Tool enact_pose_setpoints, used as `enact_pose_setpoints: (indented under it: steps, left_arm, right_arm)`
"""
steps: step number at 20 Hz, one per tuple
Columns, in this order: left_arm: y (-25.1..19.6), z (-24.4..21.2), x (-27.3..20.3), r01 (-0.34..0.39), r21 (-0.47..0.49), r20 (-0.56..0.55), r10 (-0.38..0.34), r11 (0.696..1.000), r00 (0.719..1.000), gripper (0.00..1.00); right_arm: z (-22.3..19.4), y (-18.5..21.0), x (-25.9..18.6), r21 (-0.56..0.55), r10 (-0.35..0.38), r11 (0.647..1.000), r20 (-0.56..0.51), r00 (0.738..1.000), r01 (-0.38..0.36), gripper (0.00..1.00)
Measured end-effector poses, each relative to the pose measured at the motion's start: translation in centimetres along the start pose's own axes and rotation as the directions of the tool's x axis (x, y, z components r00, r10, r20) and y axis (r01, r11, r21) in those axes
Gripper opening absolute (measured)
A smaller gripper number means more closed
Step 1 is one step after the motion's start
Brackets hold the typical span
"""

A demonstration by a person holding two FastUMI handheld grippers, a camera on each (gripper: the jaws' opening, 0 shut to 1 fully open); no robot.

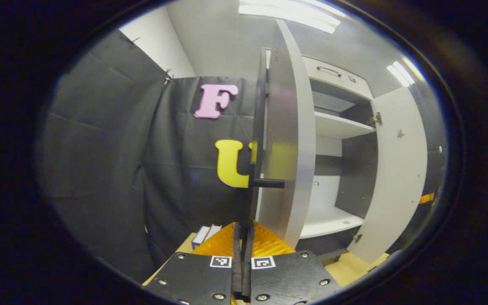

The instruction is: Open the right door of the double-door shoe cabinet with the right hand, and open the left door with the left hand.

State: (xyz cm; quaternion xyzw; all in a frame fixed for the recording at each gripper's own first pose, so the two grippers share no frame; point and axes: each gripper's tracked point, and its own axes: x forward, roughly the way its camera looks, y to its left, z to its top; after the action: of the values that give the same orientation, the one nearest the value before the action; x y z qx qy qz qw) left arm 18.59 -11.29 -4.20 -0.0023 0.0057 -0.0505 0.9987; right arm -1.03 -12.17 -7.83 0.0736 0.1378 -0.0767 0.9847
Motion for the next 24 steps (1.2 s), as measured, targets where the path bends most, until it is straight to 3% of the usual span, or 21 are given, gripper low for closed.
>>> enact_pose_setpoints:
  steps: [5, 8, 10, 11, 15, 19, 20, 22, 24]
  left_arm:
    - [-0.5, 0.3, -0.2, 0.036, -0.03, 0.01, -0.036, 0.999, 0.999, 0.02]
    - [-0.2, 1.2, -2.2, 0.0, -0.085, 0.014, 0.001, 0.996, 1.0, 0.0]
    - [-0.7, 0.4, -0.4, -0.012, -0.1, 0.005, 0.013, 0.995, 1.0, 0.01]
    - [-0.6, 0.3, -0.8, -0.027, -0.092, 0.0, 0.027, 0.995, 1.0, 0.01]
    - [0.6, 1.0, -2.7, -0.108, 0.013, 0.028, 0.107, 0.994, 0.994, 0.01]
    - [-0.1, 2.9, -4.3, -0.177, 0.071, 0.094, 0.17, 0.982, 0.981, 0.02]
    - [-0.4, 3.0, -4.6, -0.196, 0.094, 0.101, 0.187, 0.976, 0.977, 0.09]
    - [-1.1, 2.9, -5.8, -0.249, 0.127, 0.095, 0.238, 0.96, 0.967, 0.39]
    - [-3.5, 2.3, -6.8, -0.273, 0.087, 0.084, 0.266, 0.958, 0.96, 0.69]
  right_arm:
    - [1.4, 1.1, -2.1, -0.05, 0.01, 0.999, 0.021, 1.0, -0.009, 0.92]
    - [1.6, 0.7, -2.8, -0.101, 0.003, 0.995, 0.028, 1.0, -0.001, 0.92]
    - [1.8, 0.5, -2.7, -0.126, 0.012, 0.992, 0.033, 0.999, -0.008, 0.92]
    - [2.1, 0.8, -2.8, -0.131, 0.03, 0.991, 0.046, 0.998, -0.024, 0.98]
    - [2.6, 1.1, -2.8, -0.122, 0.107, 0.988, 0.077, 0.991, -0.097, 0.98]
    - [2.8, -0.9, -4.1, -0.142, 0.124, 0.984, 0.098, 0.987, -0.109, 0.98]
    - [2.9, -1.0, -4.5, -0.137, 0.14, 0.983, 0.105, 0.985, -0.126, 0.98]
    - [2.7, -0.5, -5.0, -0.134, 0.184, 0.976, 0.099, 0.978, -0.17, 0.98]
    - [2.1, -0.9, -5.4, -0.152, 0.212, 0.969, 0.087, 0.973, -0.197, 0.98]
